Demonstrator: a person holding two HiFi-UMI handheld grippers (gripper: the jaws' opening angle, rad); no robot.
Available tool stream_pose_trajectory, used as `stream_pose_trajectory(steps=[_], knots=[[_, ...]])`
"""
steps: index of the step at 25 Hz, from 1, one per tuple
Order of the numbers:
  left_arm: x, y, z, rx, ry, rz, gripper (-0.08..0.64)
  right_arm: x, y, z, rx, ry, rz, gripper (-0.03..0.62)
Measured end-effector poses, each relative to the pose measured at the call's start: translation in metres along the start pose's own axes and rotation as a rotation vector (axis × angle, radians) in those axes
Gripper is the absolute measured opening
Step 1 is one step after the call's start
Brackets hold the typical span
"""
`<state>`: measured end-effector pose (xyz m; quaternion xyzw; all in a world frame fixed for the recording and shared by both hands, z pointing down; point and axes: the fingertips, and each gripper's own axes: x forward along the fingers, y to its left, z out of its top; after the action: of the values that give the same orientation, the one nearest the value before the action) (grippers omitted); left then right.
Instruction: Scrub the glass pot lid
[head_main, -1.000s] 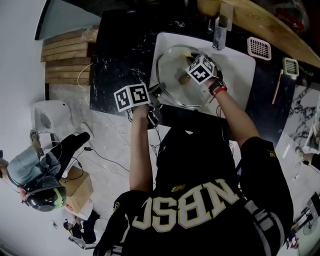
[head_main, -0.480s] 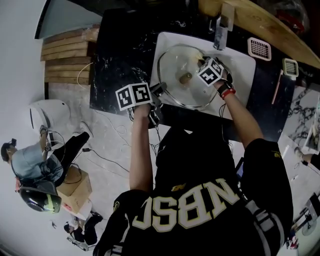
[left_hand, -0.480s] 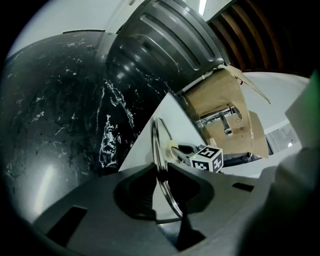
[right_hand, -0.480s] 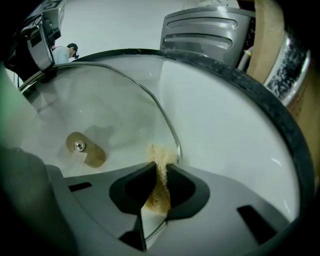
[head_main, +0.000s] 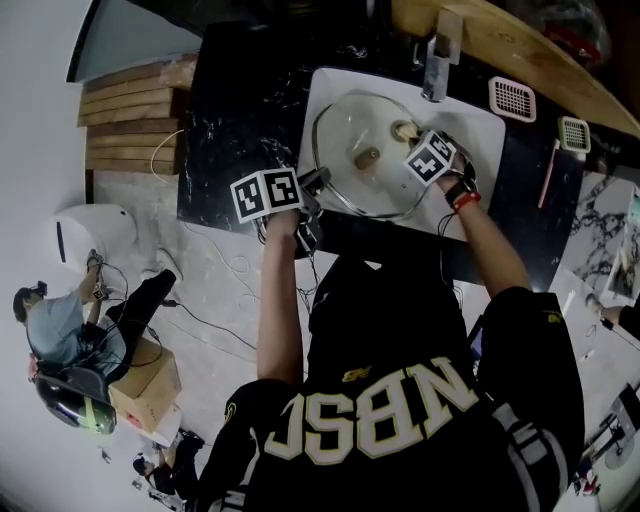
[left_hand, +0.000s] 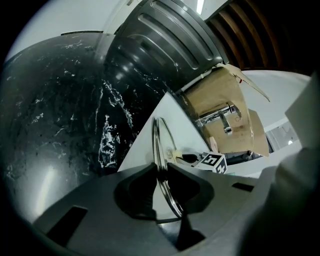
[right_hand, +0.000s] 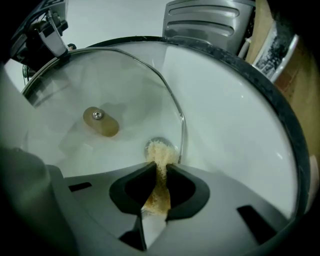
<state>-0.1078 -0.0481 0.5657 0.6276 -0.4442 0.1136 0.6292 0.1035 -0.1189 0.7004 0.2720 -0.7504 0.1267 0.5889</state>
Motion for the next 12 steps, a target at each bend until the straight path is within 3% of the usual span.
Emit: stream_pose_trajectory(steps=[12], knots=[[0.0, -0.001, 0.0, 0.012, -0.004, -0.002, 0.08, -0.032, 0.049, -0.025, -0.052, 0.047, 0.111, 0.064]])
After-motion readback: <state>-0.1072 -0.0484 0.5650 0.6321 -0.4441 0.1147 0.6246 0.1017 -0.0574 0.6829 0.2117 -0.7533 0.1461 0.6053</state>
